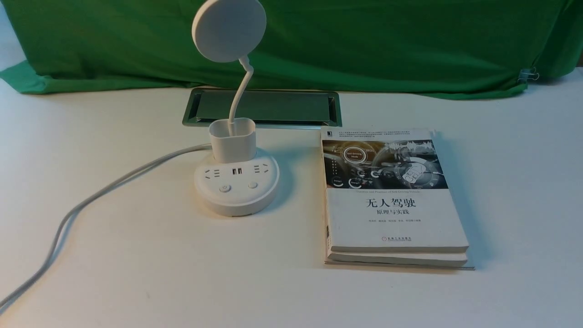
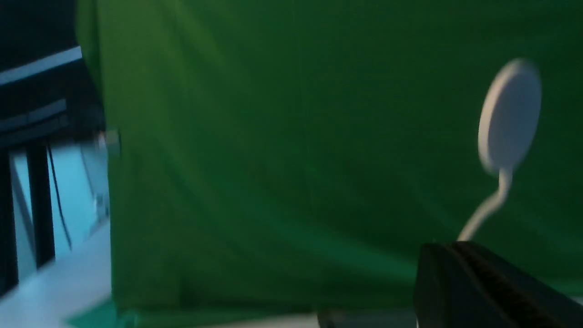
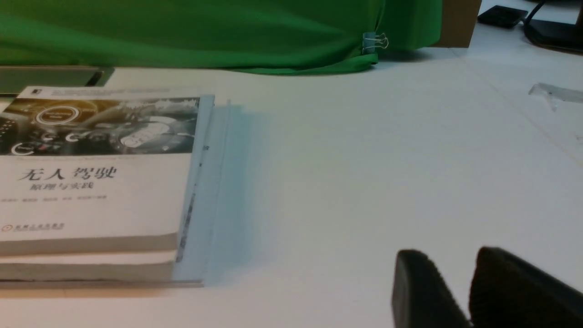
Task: Turn on the desk lamp on the white desktop with your hand.
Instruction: 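Press the power button on the lamp base to turn the lamp on with the left gripper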
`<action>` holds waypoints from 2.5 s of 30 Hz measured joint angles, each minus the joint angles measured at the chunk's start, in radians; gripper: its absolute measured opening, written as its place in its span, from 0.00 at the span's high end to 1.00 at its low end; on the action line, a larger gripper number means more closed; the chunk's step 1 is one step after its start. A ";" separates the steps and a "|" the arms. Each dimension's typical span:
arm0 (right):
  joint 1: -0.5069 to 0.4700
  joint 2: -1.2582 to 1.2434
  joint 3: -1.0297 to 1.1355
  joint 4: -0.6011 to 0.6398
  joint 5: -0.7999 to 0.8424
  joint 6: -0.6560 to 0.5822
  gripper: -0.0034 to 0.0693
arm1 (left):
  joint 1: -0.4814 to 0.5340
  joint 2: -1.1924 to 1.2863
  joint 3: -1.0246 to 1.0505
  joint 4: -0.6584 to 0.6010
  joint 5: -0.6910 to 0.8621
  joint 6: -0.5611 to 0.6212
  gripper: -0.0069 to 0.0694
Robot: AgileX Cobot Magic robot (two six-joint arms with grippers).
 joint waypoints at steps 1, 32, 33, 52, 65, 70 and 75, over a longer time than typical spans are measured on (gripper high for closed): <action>0.000 0.000 0.000 0.000 0.000 0.000 0.62 | 0.000 0.000 0.000 0.000 -0.058 0.000 0.88; 0.000 0.000 0.000 0.000 0.000 0.000 0.62 | -0.072 0.999 -0.596 -0.613 0.742 0.284 0.88; 0.000 0.000 0.000 0.000 0.000 0.000 0.62 | -0.102 1.052 -0.611 -0.663 0.742 0.348 0.88; 0.000 0.000 0.000 0.000 -0.001 0.000 0.62 | -0.376 1.812 -1.159 0.045 0.618 -0.206 0.91; 0.000 0.000 0.000 0.000 0.000 0.000 0.62 | -0.376 1.901 -1.179 0.074 0.550 -0.234 0.91; 0.000 0.000 0.000 0.000 0.000 0.000 0.62 | -0.376 1.901 -1.179 0.099 0.542 -0.267 0.91; 0.000 0.000 0.000 0.000 0.000 0.000 0.62 | -0.376 1.901 -1.179 0.141 0.534 -0.309 0.91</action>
